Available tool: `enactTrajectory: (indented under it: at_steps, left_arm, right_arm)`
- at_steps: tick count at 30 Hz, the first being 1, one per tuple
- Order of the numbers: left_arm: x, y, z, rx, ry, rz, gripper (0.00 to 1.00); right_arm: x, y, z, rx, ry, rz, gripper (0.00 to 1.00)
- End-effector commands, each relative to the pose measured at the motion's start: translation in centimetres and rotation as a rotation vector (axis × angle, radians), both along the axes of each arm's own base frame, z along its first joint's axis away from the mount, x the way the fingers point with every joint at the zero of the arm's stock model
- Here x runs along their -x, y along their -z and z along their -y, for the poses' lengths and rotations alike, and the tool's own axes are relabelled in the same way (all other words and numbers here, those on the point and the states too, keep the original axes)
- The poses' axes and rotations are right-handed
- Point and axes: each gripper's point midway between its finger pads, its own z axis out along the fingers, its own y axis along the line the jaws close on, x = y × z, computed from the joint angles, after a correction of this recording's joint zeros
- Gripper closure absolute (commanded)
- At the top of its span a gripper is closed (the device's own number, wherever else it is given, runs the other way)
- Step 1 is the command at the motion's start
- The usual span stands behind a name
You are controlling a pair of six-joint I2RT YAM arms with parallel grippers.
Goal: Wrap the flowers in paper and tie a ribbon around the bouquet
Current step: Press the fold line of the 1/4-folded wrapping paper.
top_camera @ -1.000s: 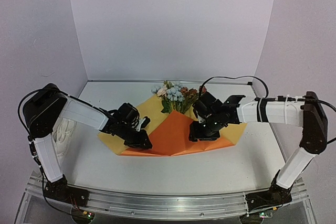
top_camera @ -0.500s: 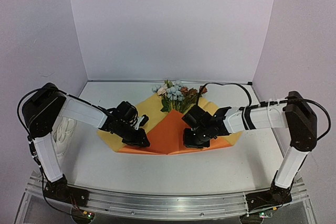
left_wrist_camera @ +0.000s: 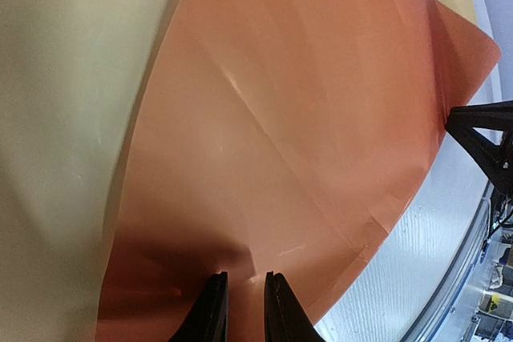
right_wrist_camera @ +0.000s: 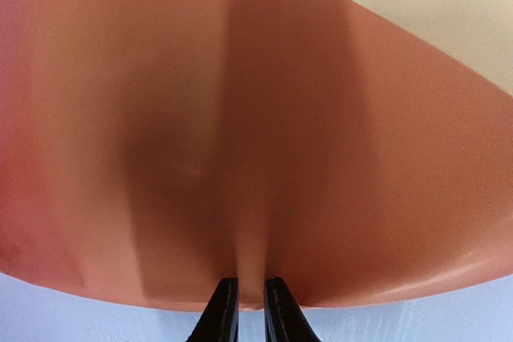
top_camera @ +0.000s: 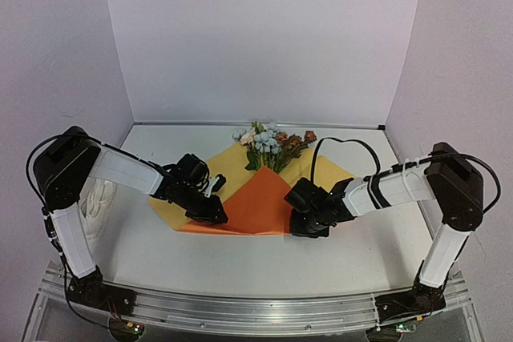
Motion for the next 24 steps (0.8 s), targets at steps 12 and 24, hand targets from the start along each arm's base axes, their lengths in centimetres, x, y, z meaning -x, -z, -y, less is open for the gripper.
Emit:
enactTrajectory:
  at_steps: [12, 24]
  left_arm:
    - [0.6, 2.7, -3.6, -0.154, -0.035, -0.043, 0.81]
    - [0.5, 2.5, -3.6, -0.157, -0.028, -0.032, 0.81]
  right_arm:
    - [0.4, 0.4, 7.1, 0.050, 0.208, 0.036, 0.86]
    - [0.7, 0.3, 13.2, 0.005, 0.415, 0.017, 0.85]
